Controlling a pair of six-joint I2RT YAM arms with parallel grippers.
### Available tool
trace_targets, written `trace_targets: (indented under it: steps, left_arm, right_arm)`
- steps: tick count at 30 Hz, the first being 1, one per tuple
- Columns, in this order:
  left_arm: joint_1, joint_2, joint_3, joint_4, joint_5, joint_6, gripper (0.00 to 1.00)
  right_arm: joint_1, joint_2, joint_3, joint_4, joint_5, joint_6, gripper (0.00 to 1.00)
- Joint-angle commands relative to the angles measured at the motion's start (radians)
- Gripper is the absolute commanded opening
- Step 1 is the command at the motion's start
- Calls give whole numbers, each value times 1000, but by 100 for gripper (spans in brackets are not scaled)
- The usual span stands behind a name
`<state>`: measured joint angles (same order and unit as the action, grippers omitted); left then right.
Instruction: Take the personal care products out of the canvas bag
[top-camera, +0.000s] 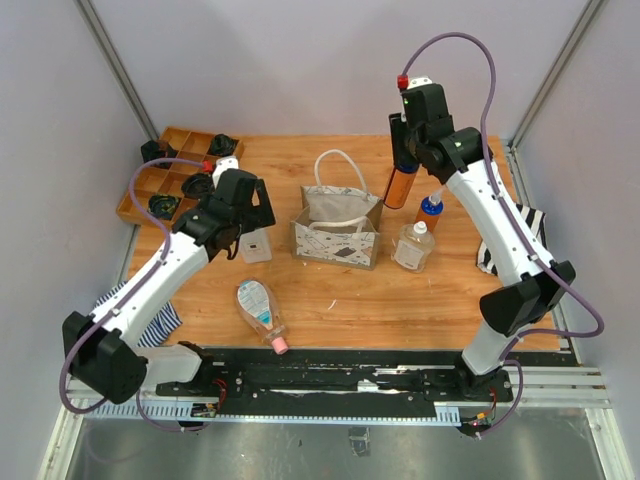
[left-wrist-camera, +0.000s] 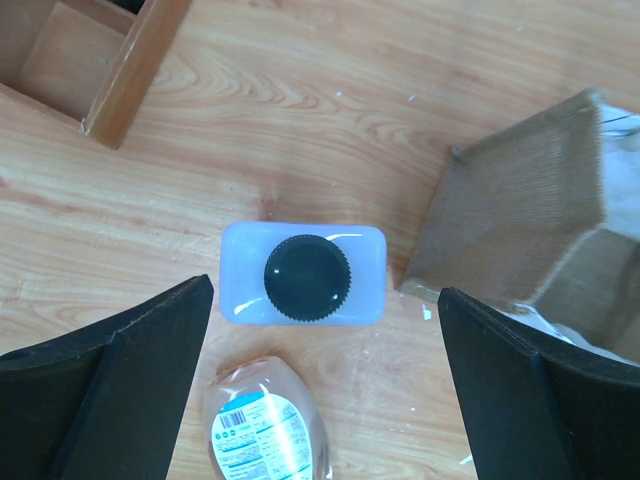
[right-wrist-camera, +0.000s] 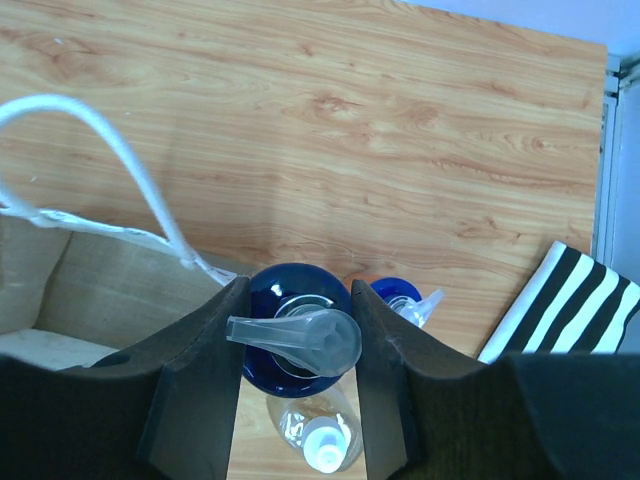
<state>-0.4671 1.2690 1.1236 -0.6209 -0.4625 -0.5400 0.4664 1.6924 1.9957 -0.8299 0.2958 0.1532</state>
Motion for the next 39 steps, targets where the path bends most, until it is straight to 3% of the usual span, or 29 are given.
trace_targets:
  steps: [1,10,16,24,27,31,33,39]
  left_arm:
    - [4,-81,57,-10,34,0,100]
    - [3,-223,62,-39,173,-24,95]
    - [-4,-265,51,-78,283,-61,89]
    - [-123,-293,-21,-152,277,-138,88]
    - [-168,-302,-70,-182,265,-189,86]
    - [-208,-332,-156,-201,278,-263,81]
    - [-243,-336,-183,-221,265,-301,79]
    - [-378,-331,-227,-272,215,-395,78]
  right_arm:
    - [-37,2,-32,99,-6,4,8]
    - [-78,88,-35,121,-12,-12,9]
    - [-77,123,-189,182,-3,31,8]
    - [-71,159,-319,234,0,57,12]
    - [-63,164,-348,244,0,60,18]
    - [-52,145,-382,244,9,65,44]
    - [-49,128,-400,246,12,66,51]
    - [-39,55,-452,250,9,72,60]
